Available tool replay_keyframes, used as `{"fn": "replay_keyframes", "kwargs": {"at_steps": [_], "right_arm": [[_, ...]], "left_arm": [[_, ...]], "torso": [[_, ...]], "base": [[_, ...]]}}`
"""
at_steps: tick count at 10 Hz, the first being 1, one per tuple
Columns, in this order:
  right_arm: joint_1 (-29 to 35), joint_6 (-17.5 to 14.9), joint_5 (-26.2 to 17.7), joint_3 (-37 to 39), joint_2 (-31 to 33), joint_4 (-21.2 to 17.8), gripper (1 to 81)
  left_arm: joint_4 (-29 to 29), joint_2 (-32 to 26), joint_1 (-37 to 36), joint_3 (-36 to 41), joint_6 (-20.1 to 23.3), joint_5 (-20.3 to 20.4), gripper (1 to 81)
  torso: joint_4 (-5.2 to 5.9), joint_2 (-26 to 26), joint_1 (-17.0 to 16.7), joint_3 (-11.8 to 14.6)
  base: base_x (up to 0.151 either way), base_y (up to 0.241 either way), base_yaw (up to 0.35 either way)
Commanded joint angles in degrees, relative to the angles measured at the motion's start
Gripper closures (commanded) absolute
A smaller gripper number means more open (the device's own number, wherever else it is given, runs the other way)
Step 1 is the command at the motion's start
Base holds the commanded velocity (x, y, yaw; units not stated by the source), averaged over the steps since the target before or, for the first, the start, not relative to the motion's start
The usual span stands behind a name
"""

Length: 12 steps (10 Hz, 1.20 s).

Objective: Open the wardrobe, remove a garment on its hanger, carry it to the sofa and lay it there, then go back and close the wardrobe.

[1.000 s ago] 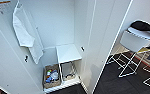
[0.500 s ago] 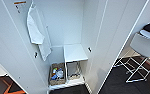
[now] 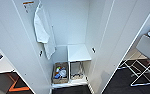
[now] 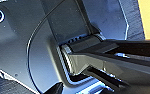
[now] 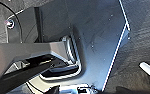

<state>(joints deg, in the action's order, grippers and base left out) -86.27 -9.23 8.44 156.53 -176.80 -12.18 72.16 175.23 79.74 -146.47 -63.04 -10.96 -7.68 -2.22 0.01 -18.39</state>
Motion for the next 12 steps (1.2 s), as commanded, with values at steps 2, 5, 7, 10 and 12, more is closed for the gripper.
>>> {"fn": "replay_keyframes", "kwargs": {"at_steps": [2,5,7,10,12], "right_arm": [[0.70,-0.18,-3.87,0.17,0.02,0.40,1.0],[0.53,-0.18,-3.78,0.26,0.11,0.40,1.0],[0.53,-0.18,-3.78,0.26,0.11,0.31,1.0],[0.61,-0.18,-3.87,0.26,0.11,0.40,1.0],[0.61,-0.18,-3.87,0.26,0.11,0.40,1.0]], "left_arm": [[-0.61,0.65,-1.03,0.75,0.20,-2.22,1.0],[-0.61,0.74,-1.03,0.75,0.11,-2.22,1.0],[-0.61,0.83,-1.02,0.75,0.02,-2.31,1.0],[-0.61,0.83,-0.94,0.83,-0.07,-2.22,1.0],[-0.61,0.83,-0.94,0.75,-0.07,-2.22,1.0]], "torso": [[0.00,0.00,0.00,0.00],[0.00,0.00,0.00,0.00],[0.00,0.00,0.00,0.00],[0.00,0.00,0.00,0.00],[0.00,-0.06,-0.01,0.02]], "base": [[0.000,0.072,0.000],[0.000,0.000,0.000],[0.000,0.000,0.000],[0.045,0.000,0.000],[0.071,0.000,0.000]]}}
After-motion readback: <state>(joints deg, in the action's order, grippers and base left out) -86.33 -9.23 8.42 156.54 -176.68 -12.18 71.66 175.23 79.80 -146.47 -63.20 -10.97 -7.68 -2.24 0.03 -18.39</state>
